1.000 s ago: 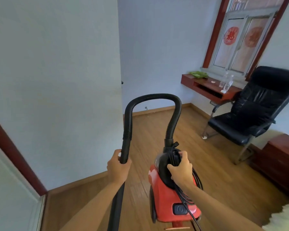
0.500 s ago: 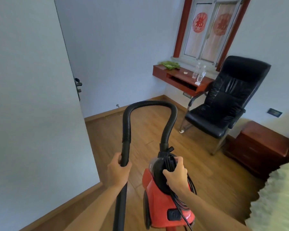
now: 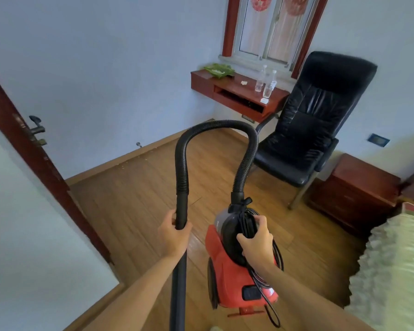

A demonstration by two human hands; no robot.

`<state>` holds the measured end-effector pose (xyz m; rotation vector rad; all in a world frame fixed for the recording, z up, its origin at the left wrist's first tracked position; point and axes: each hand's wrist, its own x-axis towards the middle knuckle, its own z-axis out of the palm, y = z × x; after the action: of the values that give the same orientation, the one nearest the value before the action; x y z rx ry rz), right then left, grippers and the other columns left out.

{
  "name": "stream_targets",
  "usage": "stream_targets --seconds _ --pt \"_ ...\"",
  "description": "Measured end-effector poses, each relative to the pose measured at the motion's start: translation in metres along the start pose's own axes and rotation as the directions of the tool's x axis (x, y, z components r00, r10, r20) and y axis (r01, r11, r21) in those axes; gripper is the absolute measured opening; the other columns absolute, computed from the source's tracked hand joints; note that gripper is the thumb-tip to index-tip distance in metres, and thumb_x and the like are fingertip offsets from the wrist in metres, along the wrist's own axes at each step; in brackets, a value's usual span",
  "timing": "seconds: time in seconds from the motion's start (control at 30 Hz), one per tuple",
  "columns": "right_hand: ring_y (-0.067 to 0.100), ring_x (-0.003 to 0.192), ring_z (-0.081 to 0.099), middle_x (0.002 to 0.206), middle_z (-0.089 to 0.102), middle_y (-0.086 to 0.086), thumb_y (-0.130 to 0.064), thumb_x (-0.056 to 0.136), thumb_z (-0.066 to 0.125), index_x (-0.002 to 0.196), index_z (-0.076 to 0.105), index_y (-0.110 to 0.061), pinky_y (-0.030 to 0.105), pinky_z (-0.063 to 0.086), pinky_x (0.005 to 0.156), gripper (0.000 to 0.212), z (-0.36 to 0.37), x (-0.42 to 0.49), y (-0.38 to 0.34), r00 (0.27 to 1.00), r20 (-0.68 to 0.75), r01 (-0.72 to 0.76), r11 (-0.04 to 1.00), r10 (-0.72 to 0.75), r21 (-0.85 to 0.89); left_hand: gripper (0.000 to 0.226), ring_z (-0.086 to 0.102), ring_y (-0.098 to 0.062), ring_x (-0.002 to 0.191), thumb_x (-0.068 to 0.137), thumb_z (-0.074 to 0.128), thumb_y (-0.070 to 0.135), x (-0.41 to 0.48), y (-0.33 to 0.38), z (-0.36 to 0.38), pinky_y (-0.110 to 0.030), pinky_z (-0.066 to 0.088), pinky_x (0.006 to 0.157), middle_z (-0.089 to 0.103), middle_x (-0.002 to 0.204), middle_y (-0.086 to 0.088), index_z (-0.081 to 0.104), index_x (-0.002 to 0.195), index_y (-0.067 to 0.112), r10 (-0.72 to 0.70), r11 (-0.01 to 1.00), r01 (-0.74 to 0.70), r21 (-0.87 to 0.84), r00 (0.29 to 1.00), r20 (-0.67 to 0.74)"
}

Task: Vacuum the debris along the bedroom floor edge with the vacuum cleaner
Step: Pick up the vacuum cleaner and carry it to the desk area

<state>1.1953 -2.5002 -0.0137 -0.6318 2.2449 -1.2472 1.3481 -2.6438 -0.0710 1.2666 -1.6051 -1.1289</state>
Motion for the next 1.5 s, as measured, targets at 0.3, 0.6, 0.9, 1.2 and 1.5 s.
stream_targets --seconds 0.3,0.6,0.9,1.2,1.5 --pt "0.028 0.052 0.061 0.086 0.064 0.005 -0.003 0.085 0.066 0.113 0.041 -0.027 0.049 0.055 0.045 0.044 -0.014 0.156 -0.005 0.999 0.041 0.005 0.999 -0.006 0.034 0.029 0.068 -0.02 0.069 0.082 0.076 0.006 0.109 0.017 0.119 -0.031 0.059 0.062 0.067 0.08 0.001 0.061 0.103 0.019 -0.028 0.999 0.028 -0.035 0.999 -0.014" --pt "0.036 0.058 0.066 0.082 0.066 0.005 -0.006 0.083 0.068 0.116 0.042 -0.031 0.054 0.052 0.044 0.048 -0.026 0.262 -0.027 0.994 0.067 0.085 0.996 -0.083 -0.027 0.029 0.067 -0.024 0.06 0.081 0.075 0.012 0.188 0.037 0.179 -0.047 0.06 0.06 0.068 0.073 0.0 0.058 0.091 0.033 -0.05 0.997 0.043 -0.062 0.993 -0.107" --pt "0.024 0.062 0.069 0.089 0.066 -0.002 -0.008 0.081 0.07 0.113 0.044 -0.034 0.052 0.056 0.048 0.048 -0.014 0.34 -0.038 0.993 0.069 0.09 0.996 -0.091 0.013 0.032 0.063 -0.01 0.064 0.079 0.077 0.007 0.257 0.044 0.222 -0.038 0.058 0.062 0.061 0.07 0.013 0.056 0.093 0.028 -0.019 1.0 0.019 -0.004 0.982 -0.189" --pt "0.025 0.067 0.068 0.09 0.066 0.0 -0.005 0.082 0.069 0.111 0.044 -0.034 0.05 0.057 0.049 0.048 0.035 0.468 -0.054 0.985 0.161 0.064 0.997 -0.058 -0.031 0.022 0.065 -0.015 0.068 0.081 0.075 0.017 0.375 0.014 0.279 -0.026 0.048 0.057 0.066 0.076 0.004 0.061 0.098 0.018 -0.129 0.985 0.149 0.086 0.97 -0.207" --pt "-0.004 0.078 0.065 0.092 0.066 -0.011 0.002 0.082 0.068 0.117 0.045 -0.029 0.016 0.054 0.06 0.052 0.102 0.605 -0.066 0.942 0.323 0.149 0.976 -0.092 -0.158 0.025 0.066 -0.015 0.077 0.084 0.075 0.017 0.483 -0.05 0.32 -0.038 0.057 0.071 0.065 0.082 0.009 0.056 0.096 0.026 -0.327 0.94 0.342 0.016 0.91 -0.256"
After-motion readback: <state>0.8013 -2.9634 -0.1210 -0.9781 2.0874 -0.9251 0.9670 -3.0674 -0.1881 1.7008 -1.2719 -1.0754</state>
